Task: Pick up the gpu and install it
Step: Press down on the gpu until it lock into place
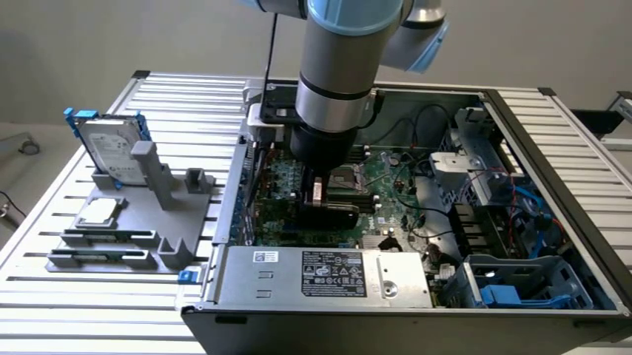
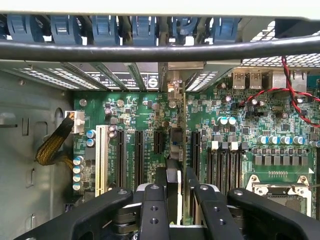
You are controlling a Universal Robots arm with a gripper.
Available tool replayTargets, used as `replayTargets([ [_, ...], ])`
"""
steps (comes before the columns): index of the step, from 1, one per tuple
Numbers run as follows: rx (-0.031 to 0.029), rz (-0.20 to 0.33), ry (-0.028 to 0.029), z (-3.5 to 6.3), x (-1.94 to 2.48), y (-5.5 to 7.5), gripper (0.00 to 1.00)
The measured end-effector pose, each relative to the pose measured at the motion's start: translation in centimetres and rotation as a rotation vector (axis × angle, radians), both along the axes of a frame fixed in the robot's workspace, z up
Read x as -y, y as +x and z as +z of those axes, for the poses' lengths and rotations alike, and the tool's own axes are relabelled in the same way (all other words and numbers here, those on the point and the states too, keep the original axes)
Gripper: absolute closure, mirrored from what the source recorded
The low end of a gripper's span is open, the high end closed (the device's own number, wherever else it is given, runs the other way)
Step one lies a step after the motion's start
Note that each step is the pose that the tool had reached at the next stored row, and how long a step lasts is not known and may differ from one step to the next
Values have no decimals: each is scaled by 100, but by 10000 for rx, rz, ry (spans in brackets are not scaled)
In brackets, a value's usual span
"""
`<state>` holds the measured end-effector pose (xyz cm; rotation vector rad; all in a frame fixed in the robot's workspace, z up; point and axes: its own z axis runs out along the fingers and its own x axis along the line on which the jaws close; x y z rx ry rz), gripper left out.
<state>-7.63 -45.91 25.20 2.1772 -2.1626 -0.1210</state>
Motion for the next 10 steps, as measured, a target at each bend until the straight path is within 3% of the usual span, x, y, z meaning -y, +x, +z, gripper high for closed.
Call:
replayTargets([
  [10,4,0,24,13,-1,-5,74],
])
